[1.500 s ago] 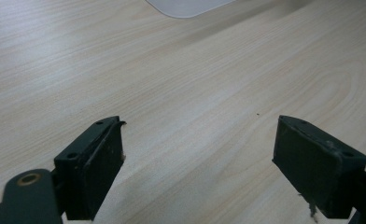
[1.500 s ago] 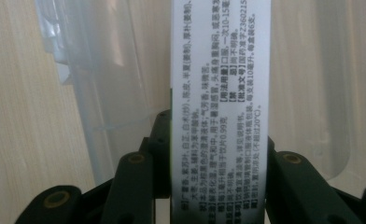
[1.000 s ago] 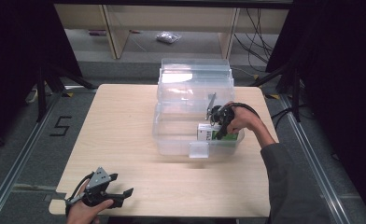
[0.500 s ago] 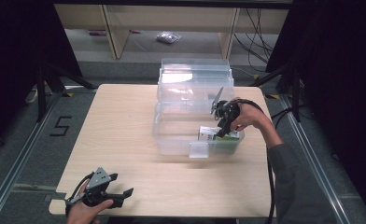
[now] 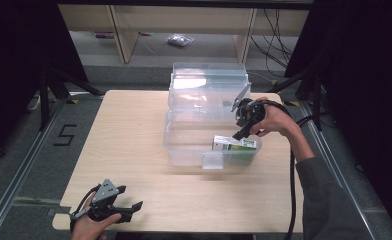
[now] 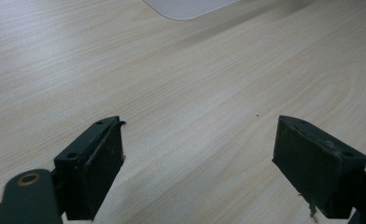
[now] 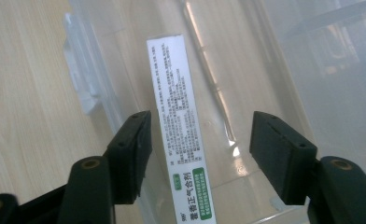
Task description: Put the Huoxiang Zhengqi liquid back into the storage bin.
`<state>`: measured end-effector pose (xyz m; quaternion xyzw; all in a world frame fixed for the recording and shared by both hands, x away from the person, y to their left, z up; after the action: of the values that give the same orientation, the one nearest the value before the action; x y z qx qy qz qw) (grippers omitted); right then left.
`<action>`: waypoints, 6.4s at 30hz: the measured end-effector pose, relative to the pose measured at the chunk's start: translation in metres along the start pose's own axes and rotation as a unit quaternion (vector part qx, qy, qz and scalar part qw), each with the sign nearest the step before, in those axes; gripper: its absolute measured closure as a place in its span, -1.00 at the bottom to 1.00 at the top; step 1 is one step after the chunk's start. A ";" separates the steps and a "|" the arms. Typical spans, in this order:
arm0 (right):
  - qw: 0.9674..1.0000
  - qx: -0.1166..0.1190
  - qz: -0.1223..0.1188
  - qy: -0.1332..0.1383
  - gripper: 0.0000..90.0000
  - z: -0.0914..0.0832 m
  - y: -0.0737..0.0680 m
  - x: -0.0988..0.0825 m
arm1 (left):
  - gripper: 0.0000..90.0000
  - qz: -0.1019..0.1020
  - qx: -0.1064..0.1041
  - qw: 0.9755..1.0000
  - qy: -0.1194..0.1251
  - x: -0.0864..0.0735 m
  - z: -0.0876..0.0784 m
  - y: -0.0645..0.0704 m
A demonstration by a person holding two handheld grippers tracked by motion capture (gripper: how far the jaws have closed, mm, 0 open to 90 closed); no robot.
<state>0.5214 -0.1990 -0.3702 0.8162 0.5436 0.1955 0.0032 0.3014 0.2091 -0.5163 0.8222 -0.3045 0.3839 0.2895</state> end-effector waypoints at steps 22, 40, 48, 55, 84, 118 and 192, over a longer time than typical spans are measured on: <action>0.984 -0.042 0.143 0.093 -0.36 -0.025 -0.016 -0.022 | -0.66 -0.006 0.000 1.000 0.001 -0.001 0.002 -0.001; 0.967 -0.040 0.207 0.145 -0.42 -0.023 -0.031 -0.037 | -0.66 -0.007 -0.001 1.000 0.002 0.000 0.001 -0.002; 0.961 -0.041 0.213 0.172 -0.46 -0.025 -0.042 -0.043 | -0.66 -0.008 0.000 1.000 0.003 0.000 0.002 -0.002; 0.955 -0.041 0.229 0.184 -0.51 -0.021 -0.058 -0.047 | -0.66 -0.007 0.000 1.000 0.002 0.000 0.002 -0.002; 0.942 -0.027 0.250 0.221 -0.55 -0.001 -0.117 -0.051 | -0.66 0.001 0.007 1.000 0.005 0.002 0.000 0.000; 0.938 -0.035 0.250 0.239 -0.61 0.023 -0.150 -0.067 | -0.66 0.001 0.009 1.000 0.003 0.002 -0.001 0.000; 0.944 -0.040 0.269 0.186 -0.63 0.048 -0.209 -0.135 | -0.66 0.001 0.009 1.000 0.003 0.002 -0.002 0.000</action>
<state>0.3067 -0.2231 -0.5027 0.8806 0.2864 0.3585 -0.1180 0.3016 0.2098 -0.5140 0.8231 -0.3016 0.3894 0.2827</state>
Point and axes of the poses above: each handheld gripper's, and its own axes: z roughly forward along the jaws, x roughly out of its top, y roughly to its right, the point moved 2 cm from there along z, roughly forward along the jaws, and after that the axes turned 11 degrees about -x, right-handed, at the moved point
